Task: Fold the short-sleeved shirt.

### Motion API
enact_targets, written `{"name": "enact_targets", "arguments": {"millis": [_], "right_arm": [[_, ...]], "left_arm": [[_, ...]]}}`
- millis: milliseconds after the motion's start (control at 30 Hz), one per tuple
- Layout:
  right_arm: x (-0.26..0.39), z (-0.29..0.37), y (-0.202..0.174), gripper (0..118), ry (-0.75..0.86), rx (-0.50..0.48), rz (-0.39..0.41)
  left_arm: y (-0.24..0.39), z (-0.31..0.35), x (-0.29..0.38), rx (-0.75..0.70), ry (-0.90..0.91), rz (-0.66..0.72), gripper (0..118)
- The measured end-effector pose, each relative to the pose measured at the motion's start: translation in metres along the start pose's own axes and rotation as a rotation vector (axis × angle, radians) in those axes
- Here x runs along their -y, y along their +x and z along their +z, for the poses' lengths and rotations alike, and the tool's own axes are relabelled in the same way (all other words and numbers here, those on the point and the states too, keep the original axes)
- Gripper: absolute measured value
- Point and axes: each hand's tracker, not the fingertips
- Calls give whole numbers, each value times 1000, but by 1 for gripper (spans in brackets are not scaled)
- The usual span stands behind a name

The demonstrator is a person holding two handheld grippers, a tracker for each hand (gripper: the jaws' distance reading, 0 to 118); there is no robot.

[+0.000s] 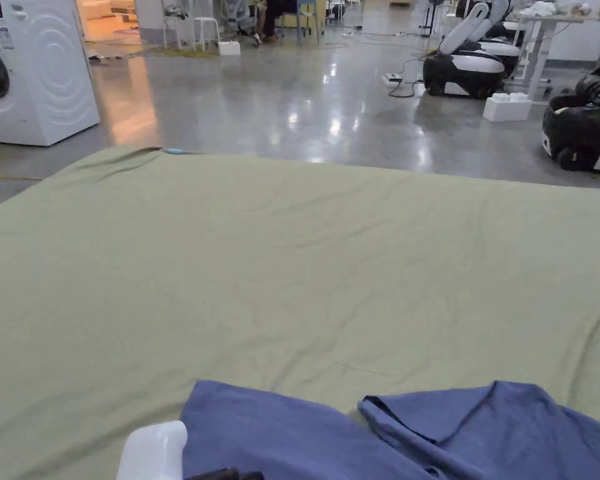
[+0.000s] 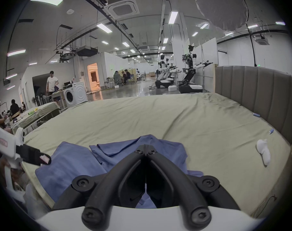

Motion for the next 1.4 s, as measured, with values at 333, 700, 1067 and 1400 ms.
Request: {"name": "enact_targets", "arguments": {"millis": [333, 700, 1067, 1400], "right_arm": [[-8, -16, -10, 2, -35, 21, 56], [-19, -34, -8, 2, -85, 43, 138], [-55, -175, 42, 118, -418, -136, 206], [-28, -277, 31, 90, -743, -90, 365]], "left_arm": [[-48, -90, -108, -211, -7, -151, 107], [-17, -110, -84, -303, -132, -316, 38], [-55, -107, -71, -99, -185, -41, 5], [-40, -108, -65, -130, -176, -95, 5]]}}
